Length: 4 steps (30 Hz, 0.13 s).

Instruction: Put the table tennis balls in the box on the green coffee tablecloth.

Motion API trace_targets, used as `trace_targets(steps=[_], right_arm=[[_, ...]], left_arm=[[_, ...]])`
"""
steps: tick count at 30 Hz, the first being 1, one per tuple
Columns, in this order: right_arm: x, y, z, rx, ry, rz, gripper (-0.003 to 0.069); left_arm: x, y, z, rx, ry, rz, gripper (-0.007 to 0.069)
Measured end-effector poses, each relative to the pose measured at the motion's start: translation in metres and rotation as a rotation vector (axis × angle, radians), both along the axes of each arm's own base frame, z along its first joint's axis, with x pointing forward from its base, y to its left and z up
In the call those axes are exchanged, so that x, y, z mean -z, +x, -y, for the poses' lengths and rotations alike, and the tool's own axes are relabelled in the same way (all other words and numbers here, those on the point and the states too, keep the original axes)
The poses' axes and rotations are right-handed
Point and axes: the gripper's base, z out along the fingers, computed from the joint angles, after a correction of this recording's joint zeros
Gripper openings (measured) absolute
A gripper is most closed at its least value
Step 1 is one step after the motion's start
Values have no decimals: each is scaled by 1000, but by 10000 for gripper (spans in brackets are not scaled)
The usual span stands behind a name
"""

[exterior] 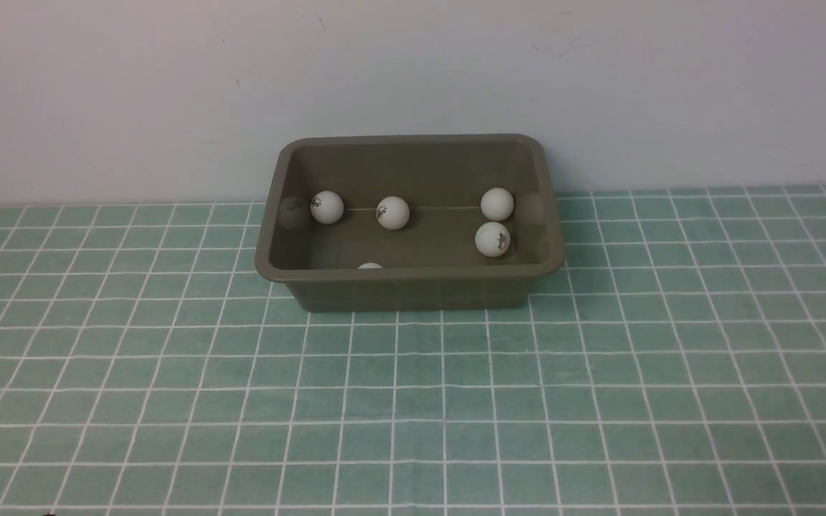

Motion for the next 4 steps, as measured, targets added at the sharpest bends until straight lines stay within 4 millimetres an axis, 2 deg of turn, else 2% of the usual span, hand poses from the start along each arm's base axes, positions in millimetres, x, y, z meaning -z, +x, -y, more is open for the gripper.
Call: trace_targets(steps=[4], right_arm=[[0,0,0,0,0,0,482]], left_arm=[[0,0,0,0,0,0,395]])
